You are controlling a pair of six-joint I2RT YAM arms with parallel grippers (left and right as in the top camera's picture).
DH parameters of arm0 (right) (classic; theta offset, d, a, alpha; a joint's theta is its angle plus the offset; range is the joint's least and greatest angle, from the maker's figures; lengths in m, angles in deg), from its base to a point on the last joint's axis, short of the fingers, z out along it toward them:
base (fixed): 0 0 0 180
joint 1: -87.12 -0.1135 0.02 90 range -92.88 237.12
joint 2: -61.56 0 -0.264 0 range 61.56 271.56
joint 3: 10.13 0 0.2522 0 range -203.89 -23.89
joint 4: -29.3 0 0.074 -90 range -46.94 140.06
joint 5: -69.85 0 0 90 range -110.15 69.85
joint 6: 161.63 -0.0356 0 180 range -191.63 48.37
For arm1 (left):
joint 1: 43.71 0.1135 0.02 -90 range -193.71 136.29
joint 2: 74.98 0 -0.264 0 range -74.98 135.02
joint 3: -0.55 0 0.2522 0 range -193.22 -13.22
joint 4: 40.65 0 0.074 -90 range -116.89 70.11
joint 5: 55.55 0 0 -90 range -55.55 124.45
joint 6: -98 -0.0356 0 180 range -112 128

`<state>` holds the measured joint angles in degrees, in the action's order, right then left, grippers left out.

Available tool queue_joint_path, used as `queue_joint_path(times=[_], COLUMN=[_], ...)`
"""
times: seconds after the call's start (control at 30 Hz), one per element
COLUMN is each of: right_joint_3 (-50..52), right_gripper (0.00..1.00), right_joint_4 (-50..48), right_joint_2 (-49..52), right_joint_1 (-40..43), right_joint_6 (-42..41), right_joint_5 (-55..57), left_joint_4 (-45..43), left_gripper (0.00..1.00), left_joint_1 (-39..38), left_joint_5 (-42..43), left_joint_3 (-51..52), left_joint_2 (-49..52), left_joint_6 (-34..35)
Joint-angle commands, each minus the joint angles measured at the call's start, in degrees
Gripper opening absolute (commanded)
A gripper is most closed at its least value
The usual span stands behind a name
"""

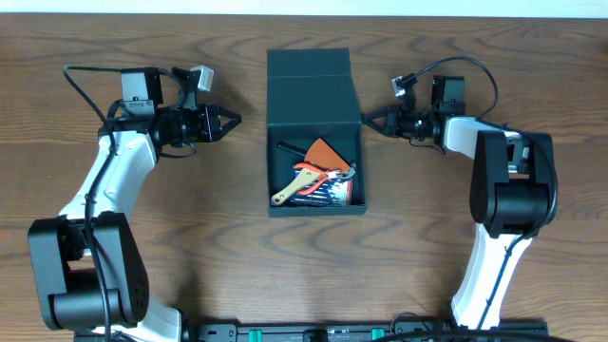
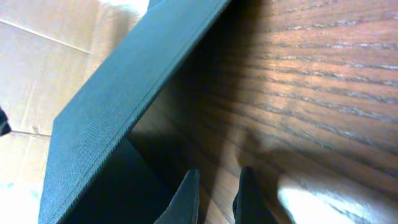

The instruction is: Pack container

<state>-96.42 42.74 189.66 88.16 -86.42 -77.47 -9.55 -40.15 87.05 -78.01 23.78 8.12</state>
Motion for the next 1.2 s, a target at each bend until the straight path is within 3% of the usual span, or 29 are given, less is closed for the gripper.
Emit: queue_joint_path(times=[0.0,0.33,1.17], right_joint_3=[0.22,0.22,0.22], right_gripper=[0.01,0.01,0.01], right_joint_4=[-1.49,-6.82,-8.74], right_joint_2=[2.08,2.34,2.34], right_joint_1=[-0.13,-0.39,-3.74], right_joint_6=[-2.08,-6.1,-7.5], right_joint_5=[-2.45,-2.95,-2.05], left_joint_4=[-0.11,-0.11,0.57], left_gripper=[0.06,0.06,0.06], left_joint_1=[0.31,0.31,0.31], left_joint_5=[1.16,1.16,1.18], left_joint_3=[-0.15,-0.15,-0.15], left_joint_2=[0.26,0.26,0.26], left_joint_6=[-0.76,-0.74,-0.72])
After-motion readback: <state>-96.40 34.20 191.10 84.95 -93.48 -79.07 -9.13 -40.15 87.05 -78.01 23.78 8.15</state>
